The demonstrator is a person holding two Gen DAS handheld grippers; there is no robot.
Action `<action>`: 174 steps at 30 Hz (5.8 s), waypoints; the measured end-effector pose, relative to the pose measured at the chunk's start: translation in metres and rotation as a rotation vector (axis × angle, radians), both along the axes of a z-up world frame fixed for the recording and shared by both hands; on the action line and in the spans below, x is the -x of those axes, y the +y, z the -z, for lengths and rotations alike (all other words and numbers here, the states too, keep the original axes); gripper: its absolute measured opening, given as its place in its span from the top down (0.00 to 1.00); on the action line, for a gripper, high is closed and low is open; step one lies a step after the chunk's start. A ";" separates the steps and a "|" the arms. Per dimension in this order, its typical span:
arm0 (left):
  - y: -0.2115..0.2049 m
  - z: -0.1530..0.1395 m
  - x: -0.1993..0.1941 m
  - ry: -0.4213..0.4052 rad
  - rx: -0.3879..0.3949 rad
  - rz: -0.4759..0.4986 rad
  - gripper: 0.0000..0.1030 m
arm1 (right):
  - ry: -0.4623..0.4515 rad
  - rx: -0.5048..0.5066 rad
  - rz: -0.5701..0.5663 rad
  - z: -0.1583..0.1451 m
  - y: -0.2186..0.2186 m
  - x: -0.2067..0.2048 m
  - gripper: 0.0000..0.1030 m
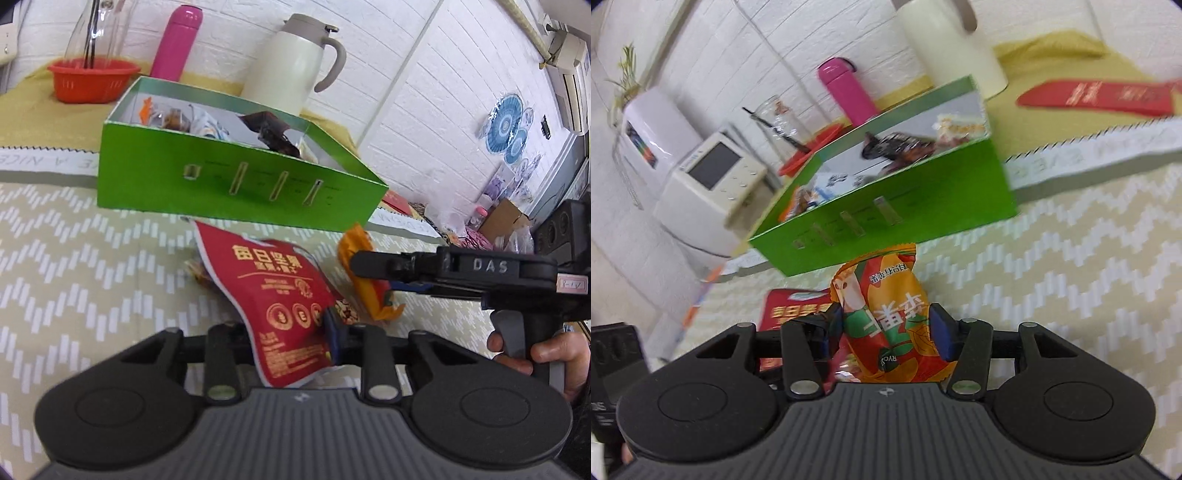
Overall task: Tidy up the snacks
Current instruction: 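Carry the red nut pack and orange bag into the green box and release, then grasp the small clear snack bag with the right gripper, then carry the small clear bag over the green box and open the right gripper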
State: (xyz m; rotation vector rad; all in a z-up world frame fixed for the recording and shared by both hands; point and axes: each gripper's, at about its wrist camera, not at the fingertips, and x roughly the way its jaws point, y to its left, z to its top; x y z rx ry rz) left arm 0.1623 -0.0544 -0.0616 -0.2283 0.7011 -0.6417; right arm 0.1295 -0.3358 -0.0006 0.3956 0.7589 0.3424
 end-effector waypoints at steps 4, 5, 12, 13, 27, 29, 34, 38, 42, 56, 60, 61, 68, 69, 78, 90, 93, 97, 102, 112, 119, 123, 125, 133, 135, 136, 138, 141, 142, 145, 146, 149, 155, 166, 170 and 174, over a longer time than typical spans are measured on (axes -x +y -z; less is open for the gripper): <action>0.002 -0.010 0.008 -0.041 0.001 -0.025 0.85 | -0.059 0.168 -0.031 -0.005 0.013 0.014 0.19; 0.003 -0.014 0.011 -0.063 -0.001 -0.029 0.86 | -0.076 0.184 -0.041 -0.006 0.015 0.019 0.19; 0.011 -0.028 0.022 -0.112 0.004 -0.063 0.93 | -0.135 0.239 -0.096 -0.019 0.031 0.037 0.20; 0.011 -0.027 0.024 -0.111 0.010 -0.063 0.94 | -0.140 0.244 -0.098 -0.020 0.033 0.039 0.20; 0.034 -0.071 0.021 -0.216 0.090 -0.145 0.95 | -0.222 0.301 -0.058 -0.043 0.035 0.047 0.20; 0.039 -0.079 0.015 -0.235 0.096 -0.166 0.95 | -0.232 0.302 -0.051 -0.046 0.036 0.045 0.20; 0.037 -0.100 -0.015 -0.303 0.088 -0.184 0.95 | -0.289 0.277 0.019 -0.065 0.032 0.023 0.20; 0.021 -0.109 -0.045 -0.373 0.042 -0.194 0.95 | -0.364 0.252 0.094 -0.080 0.031 -0.006 0.20; 0.003 -0.099 -0.070 -0.406 -0.048 -0.206 0.95 | -0.422 0.306 0.123 -0.074 0.041 -0.034 0.20; -0.006 -0.072 -0.109 -0.339 -0.197 -0.239 0.73 | -0.262 0.282 0.149 -0.026 0.026 -0.102 0.15; -0.008 -0.071 -0.107 -0.368 -0.242 -0.234 0.55 | -0.241 0.264 0.147 -0.020 0.024 -0.106 0.07; -0.009 -0.071 -0.105 -0.379 -0.261 -0.232 0.54 | -0.241 0.260 0.144 -0.019 0.023 -0.106 0.04; -0.004 -0.072 -0.093 -0.403 -0.309 -0.270 0.49 | -0.302 0.246 0.141 -0.028 0.022 -0.094 0.00; -0.003 -0.073 -0.091 -0.403 -0.310 -0.273 0.48 | -0.317 0.246 0.142 -0.031 0.023 -0.091 0.00; 0.008 -0.078 -0.063 -0.402 -0.292 -0.293 0.42 | -0.405 0.185 0.072 -0.052 0.029 -0.050 0.00; 0.038 -0.057 -0.013 -0.303 -0.180 -0.281 0.06 | -0.371 0.253 -0.277 -0.033 0.056 0.019 0.00; 0.038 -0.046 -0.012 -0.262 -0.180 -0.253 0.01 | -0.391 0.276 -0.374 -0.028 0.065 0.029 0.00; 0.037 -0.040 -0.015 -0.214 -0.176 -0.229 0.01 | -0.398 0.316 -0.450 -0.023 0.078 0.031 0.00; 0.035 -0.028 -0.028 -0.115 -0.125 -0.169 0.01 | -0.370 0.322 -0.509 -0.014 0.088 0.023 0.00; 0.017 -0.013 -0.051 0.036 -0.086 -0.086 0.02 | -0.273 0.355 -0.539 0.008 0.100 -0.002 0.00; 0.001 -0.014 -0.043 0.029 -0.099 -0.023 0.17 | -0.251 0.353 -0.494 0.006 0.102 -0.001 0.11; 0.010 -0.012 -0.044 0.059 -0.041 -0.077 0.72 | -0.282 0.391 -0.453 0.003 0.105 0.011 0.21; 0.015 -0.010 -0.043 0.076 -0.002 -0.086 0.73 | -0.316 0.418 -0.465 -0.002 0.111 0.021 0.38; 0.021 -0.024 -0.034 0.069 0.036 -0.103 0.75 | -0.298 0.372 -0.427 -0.011 0.106 0.027 0.52; 0.023 -0.027 -0.032 0.073 0.050 -0.102 0.76 | -0.306 0.372 -0.425 -0.013 0.107 0.029 0.53; 0.023 -0.028 -0.031 0.070 0.052 -0.101 0.76 | -0.309 0.371 -0.423 -0.015 0.106 0.030 0.53; 0.022 -0.033 -0.027 0.052 0.047 -0.097 0.75 | -0.318 0.364 -0.416 -0.018 0.106 0.032 0.53; 0.022 -0.041 -0.022 0.031 0.043 -0.095 0.76 | -0.339 0.362 -0.405 -0.023 0.105 0.037 0.54; 0.020 -0.043 -0.021 0.024 0.039 -0.092 0.76 | -0.344 0.361 -0.401 -0.024 0.103 0.040 0.54; 0.019 -0.050 -0.017 0.005 0.034 -0.091 0.76 | -0.358 0.352 -0.388 -0.029 0.101 0.043 0.54; 0.019 -0.053 -0.016 -0.003 0.033 -0.092 0.76 | -0.363 0.349 -0.383 -0.030 0.101 0.044 0.54; 0.019 -0.059 -0.014 -0.018 0.035 -0.091 0.76 | -0.376 0.338 -0.369 -0.034 0.098 0.047 0.53; 0.021 -0.065 -0.010 -0.030 0.048 -0.093 0.76 | -0.391 0.330 -0.352 -0.039 0.098 0.048 0.54; 0.008 -0.093 -0.055 -0.109 0.076 -0.106 0.75 | -0.457 0.343 -0.268 -0.058 0.093 0.005 0.53; -0.004 -0.100 -0.086 -0.150 0.066 -0.102 0.75 | -0.466 0.327 -0.220 -0.062 0.087 -0.028 0.53; -0.014 -0.092 -0.114 -0.158 0.044 -0.115 0.75 | -0.442 0.296 -0.190 -0.053 0.082 -0.058 0.53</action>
